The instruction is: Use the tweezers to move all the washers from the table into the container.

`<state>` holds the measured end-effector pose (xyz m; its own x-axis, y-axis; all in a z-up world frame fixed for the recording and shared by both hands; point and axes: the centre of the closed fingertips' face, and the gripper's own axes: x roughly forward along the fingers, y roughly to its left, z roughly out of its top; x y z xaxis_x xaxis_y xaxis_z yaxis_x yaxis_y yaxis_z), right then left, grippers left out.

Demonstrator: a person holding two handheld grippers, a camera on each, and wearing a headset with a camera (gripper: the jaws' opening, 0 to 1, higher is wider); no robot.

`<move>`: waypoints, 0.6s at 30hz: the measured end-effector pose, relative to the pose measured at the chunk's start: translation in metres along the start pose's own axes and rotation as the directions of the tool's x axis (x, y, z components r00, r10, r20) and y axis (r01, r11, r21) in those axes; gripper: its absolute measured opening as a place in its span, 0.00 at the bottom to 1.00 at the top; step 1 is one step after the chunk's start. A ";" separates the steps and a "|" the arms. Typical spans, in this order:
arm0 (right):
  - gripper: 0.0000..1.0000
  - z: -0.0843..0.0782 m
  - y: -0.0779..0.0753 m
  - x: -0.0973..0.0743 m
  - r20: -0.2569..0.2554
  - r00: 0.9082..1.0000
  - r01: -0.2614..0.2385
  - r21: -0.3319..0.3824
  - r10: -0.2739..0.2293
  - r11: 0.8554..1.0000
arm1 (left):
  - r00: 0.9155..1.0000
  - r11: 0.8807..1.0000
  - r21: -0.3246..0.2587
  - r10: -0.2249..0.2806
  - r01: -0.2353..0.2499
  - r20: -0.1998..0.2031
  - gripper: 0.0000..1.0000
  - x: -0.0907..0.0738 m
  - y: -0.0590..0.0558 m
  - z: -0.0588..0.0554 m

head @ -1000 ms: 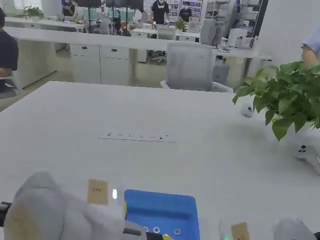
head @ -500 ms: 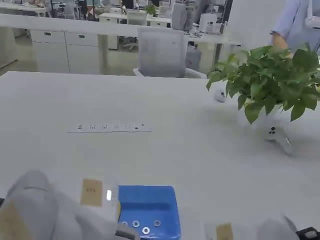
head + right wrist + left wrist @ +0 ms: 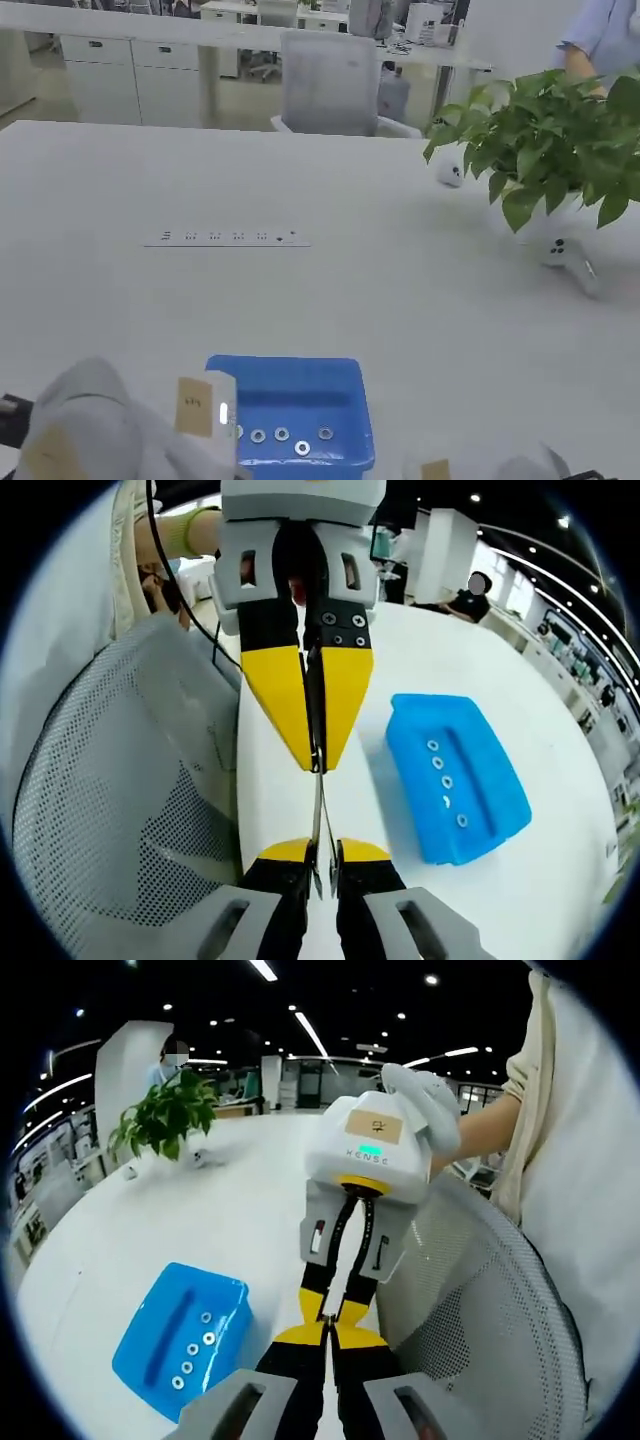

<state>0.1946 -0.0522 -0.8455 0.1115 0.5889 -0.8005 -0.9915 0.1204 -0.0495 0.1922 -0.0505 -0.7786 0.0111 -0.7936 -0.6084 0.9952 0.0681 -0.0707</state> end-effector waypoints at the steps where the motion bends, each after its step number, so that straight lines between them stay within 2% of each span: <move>1: 0.05 -0.001 0.000 0.002 -0.002 1.000 -0.001 -0.002 0.001 1.000 | 1.000 1.000 0.005 0.004 -0.004 -0.007 0.00 0.001 -0.001 -0.002; 6: 0.06 -0.006 0.000 0.010 -0.007 1.000 -0.004 0.006 0.004 1.000 | 0.998 0.999 0.016 0.036 -0.035 -0.046 0.00 0.005 -0.002 -0.015; 10: 0.07 -0.006 0.000 0.011 0.021 1.000 0.004 0.038 -0.005 0.999 | 0.996 0.998 -0.003 0.055 -0.056 -0.076 0.00 0.005 0.001 -0.025; 14: 0.12 -0.001 -0.001 0.008 0.089 0.996 0.001 0.133 -0.013 0.991 | 0.993 0.998 -0.014 0.063 -0.064 -0.099 0.00 0.005 0.001 -0.035; 16: 0.18 0.003 -0.002 0.002 0.133 0.991 0.007 0.174 -0.030 0.985 | 0.991 0.998 -0.013 0.067 -0.069 -0.117 0.00 0.006 0.001 -0.040; 18: 0.23 0.001 -0.003 -0.007 0.150 0.987 0.018 0.201 -0.049 0.979 | 0.988 0.997 -0.014 0.067 -0.069 -0.136 0.00 0.007 0.001 -0.045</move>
<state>0.1964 -0.0559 -0.8393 0.1683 0.6958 -0.6982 -0.9557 0.2888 0.0574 0.1890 -0.0290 -0.8182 0.0641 -0.6978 -0.7135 0.9905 0.1315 -0.0396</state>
